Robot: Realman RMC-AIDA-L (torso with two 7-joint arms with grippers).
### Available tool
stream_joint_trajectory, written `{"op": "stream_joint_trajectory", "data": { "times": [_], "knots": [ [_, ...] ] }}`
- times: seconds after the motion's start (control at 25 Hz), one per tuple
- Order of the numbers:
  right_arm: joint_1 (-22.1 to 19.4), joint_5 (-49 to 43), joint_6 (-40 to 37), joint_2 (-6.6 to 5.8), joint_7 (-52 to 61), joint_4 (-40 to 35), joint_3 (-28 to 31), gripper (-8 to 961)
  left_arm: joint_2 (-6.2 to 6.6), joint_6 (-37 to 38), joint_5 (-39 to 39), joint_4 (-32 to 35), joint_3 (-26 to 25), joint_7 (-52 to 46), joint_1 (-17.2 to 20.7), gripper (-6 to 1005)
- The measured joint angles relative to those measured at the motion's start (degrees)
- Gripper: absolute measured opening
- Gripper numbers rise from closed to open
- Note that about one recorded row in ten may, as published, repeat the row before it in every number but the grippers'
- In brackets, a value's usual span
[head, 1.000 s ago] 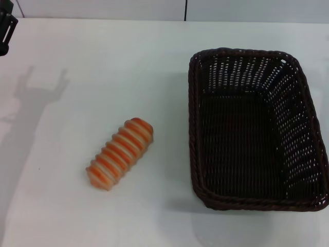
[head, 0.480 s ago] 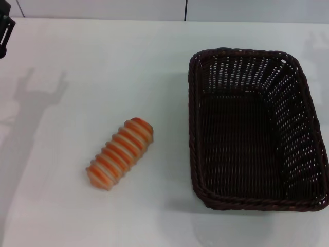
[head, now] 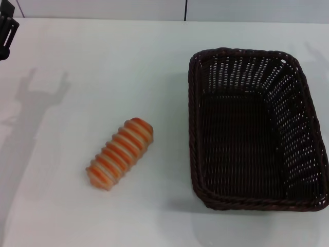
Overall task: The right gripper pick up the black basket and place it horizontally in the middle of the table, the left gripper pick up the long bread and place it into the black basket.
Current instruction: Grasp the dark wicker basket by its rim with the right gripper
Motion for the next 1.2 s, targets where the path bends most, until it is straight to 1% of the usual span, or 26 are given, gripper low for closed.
{"op": "stream_joint_trajectory", "data": {
  "times": [0.12, 0.16, 0.2, 0.36, 0.52, 0.56, 0.6, 0.64, 0.72, 0.76, 0.8, 0.92, 0.96, 1.0, 1.12, 1.16, 1.2],
  "knots": [
    [-1.6, -1.9, 8.5, -0.05, 0.0, -6.3, 0.0, 367, 0.01, 0.0, 0.0, 0.0, 0.0, 0.0, -0.1, 864],
    [-2.4, -3.0, 16.1, 0.02, 0.0, -11.1, 0.1, 392, 0.06, 0.0, 0.0, 0.0, 0.0, 0.0, -0.3, 864],
    [-2.4, -3.0, 16.1, 0.02, 0.0, -11.1, 0.1, 417, 0.08, 0.0, 0.0, 0.0, 0.0, 0.0, -0.3, 864],
    [-2.5, -3.4, 38.2, 0.14, -0.1, -23.2, 0.7, 528, 0.14, 0.2, 0.0, 0.0, 0.0, 0.0, -0.4, 864],
    [-1.4, -3.7, 55.7, 0.25, -0.1, -31.5, 0.8, 668, 0.18, 0.3, 0.0, -0.1, 0.0, 0.0, -0.5, 864],
    [-1.2, -3.8, 63.5, 0.27, -0.1, -35.7, 0.8, 667, 0.21, 0.3, 0.0, -0.2, 0.0, 0.0, -0.5, 864],
    [-1.2, -3.8, 63.5, 0.27, -0.1, -35.7, 0.8, 666, 0.26, 0.3, 0.0, -0.3, 0.0, 0.0, -0.5, 864],
    [-1.2, -3.8, 66.9, 0.27, 0.0, -37.5, 0.8, 666, 0.29, 0.3, 0.0, -0.3, 0.0, 0.0, -0.5, 864],
    [-1.2, -3.8, 74.8, 0.28, 0.9, -41.9, 1.4, 664, 0.32, 0.3, 0.0, -0.4, 0.0, 0.0, -0.5, 864],
    [-1.2, -3.8, 81.1, 0.28, 1.6, -45.4, 2.1, 663, 0.38, 0.3, 0.0, -0.7, 0.0, 0.0, -0.5, 864],
    [-1.2, -3.8, 81.1, 0.28, 1.6, -45.4, 2.1, 663, 0.38, 0.3, 0.0, -0.7, 0.0, 0.0, -0.5, 864],
    [-0.7, -3.7, 90.8, 0.29, 3.1, -50.1, 3.5, 664, 0.47, 0.2, -0.1, -0.7, -0.3, -0.1, -0.4, 864],
    [-0.3, -3.2, 96.0, 0.29, 3.8, -52.2, 4.7, 664, 0.49, 0.1, -0.2, -0.7, -0.5, -0.1, -0.5, 864],
    [-0.3, -3.2, 96.0, 0.29, 3.8, -52.2, 4.7, 664, 0.49, 0.1, -0.2, -0.7, -0.5, -0.1, -0.5, 864],
    [0.8, -1.6, 103.4, 0.28, 4.3, -54.9, 6.2, 664, 0.51, 0.1, -0.3, -0.7, -0.6, -0.1, -0.5, 864],
    [1.7, -0.3, 107.6, 0.25, 4.5, -55.7, 6.8, 664, 0.55, 0.1, -0.3, -0.7, -0.7, -0.1, -0.6, 864],
    [1.7, -0.3, 107.6, 0.25, 4.5, -55.7, 6.8, 664, 0.62, 0.1, -0.3, -0.7, -0.7, -0.1, -0.6, 864]
  ]
}}
